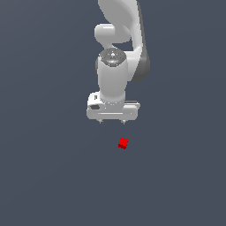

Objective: Pick up the red cube and move it to a goal position.

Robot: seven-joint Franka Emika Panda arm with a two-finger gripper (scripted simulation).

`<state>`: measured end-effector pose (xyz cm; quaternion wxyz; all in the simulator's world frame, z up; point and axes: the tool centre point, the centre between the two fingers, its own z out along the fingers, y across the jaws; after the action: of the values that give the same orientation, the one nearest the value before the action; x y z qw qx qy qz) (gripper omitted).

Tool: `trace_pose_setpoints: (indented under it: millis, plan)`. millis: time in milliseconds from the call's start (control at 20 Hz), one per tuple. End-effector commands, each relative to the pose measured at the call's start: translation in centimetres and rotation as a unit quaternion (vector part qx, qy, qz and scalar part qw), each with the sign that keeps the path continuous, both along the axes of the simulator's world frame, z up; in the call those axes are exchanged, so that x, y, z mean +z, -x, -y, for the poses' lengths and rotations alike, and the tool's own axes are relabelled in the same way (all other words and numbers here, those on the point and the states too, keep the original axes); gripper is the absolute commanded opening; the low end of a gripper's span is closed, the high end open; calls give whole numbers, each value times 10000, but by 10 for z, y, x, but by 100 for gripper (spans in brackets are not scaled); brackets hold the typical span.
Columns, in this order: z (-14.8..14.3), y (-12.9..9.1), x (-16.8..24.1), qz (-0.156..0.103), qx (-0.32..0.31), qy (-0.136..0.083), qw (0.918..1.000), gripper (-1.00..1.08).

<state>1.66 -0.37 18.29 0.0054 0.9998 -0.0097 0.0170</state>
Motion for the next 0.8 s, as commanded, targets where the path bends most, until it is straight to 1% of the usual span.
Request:
trace_pose_setpoints:
  millis: [0, 350, 550, 750]
  plan:
    - [0, 0, 0, 0, 0, 0, 10000, 100]
    - [-5, -1, -13, -12, -126, -5, 9999, 100]
    - [-12, -3, -32, -31, -315, -13, 9995, 100]
    - [-22, -7, -59, -57, -583, -24, 9983, 100]
